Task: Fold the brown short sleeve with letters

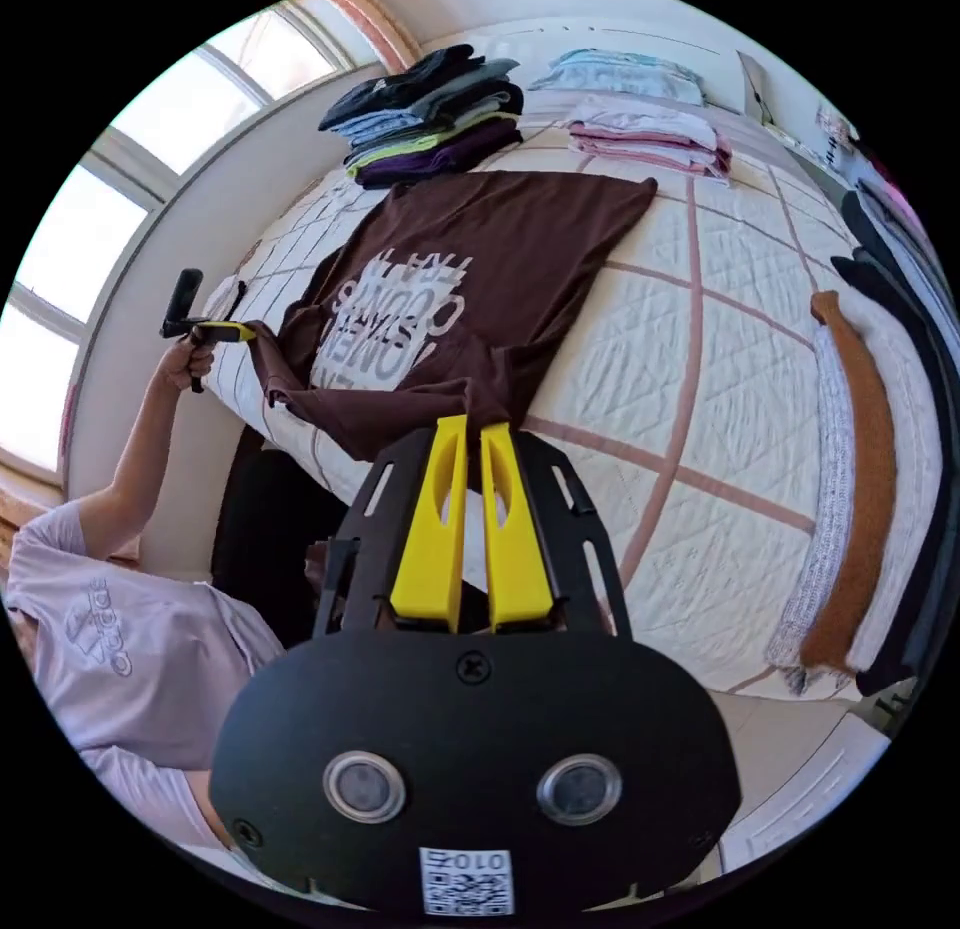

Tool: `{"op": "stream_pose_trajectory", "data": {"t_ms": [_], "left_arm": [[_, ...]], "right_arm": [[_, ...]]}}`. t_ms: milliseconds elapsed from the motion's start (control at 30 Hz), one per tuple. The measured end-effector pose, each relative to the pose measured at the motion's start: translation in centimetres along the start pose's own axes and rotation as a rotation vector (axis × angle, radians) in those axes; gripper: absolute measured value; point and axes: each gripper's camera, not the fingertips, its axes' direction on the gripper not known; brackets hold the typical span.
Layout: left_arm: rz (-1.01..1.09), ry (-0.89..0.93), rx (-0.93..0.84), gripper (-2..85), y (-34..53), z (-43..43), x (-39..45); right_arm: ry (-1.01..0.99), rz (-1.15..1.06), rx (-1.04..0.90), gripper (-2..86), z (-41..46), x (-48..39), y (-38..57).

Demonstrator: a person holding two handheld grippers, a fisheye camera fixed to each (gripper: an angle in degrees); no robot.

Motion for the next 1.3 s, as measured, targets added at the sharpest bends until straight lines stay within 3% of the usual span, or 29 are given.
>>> {"op": "stream_pose_trajectory", "data": {"t_ms": [67,200,267,333,433,500,700,933,1100,1300], "left_arm": [[-0.068,0.017,0.028,2.7,-2.4,0.0,-1.9],[-0.063,0.087,0.104,4.0,-3.6,0.7,-2.6],[0.011,0.028,0.177,4.6,-2.2,-0.2,-1.0],[0.128,-0.141,0.260,5.3,0.9,-1.7,1.7],[0.251,-0.369,0.200,6.6,3.3,-1.1,4.1],[0.312,-0.422,0.115,7.4,3.5,0.5,4.9],[0.334,-0.354,0.182,9.4,1.9,2.9,6.0],[0.528,-0.547,0.073,9.8,-0.9,6.1,10.2],[0.653,-0.417,0.050,10.0,-1.9,4.8,11.9],[0.634,-0.326,0.035,10.3,-2.7,3.7,11.0]], "right_arm": [[-0.042,0.140,-0.027,3.8,1.9,3.5,-2.3],[-0.017,0.087,-0.013,6.0,3.3,4.0,-2.2],[0.004,0.044,0.079,7.4,2.1,3.7,0.1],[0.027,0.031,0.173,7.8,0.8,3.9,2.6],[0.108,-0.004,0.250,8.8,0.1,4.1,5.7],[0.139,-0.047,0.236,10.4,1.2,4.1,6.2],[0.091,-0.094,0.247,13.1,4.5,4.1,4.1],[0.133,-0.151,0.217,13.4,6.2,3.9,2.5],[0.107,-0.191,0.205,12.8,6.4,4.0,2.4],[0.091,-0.208,0.214,12.5,6.4,3.9,3.0]]}}
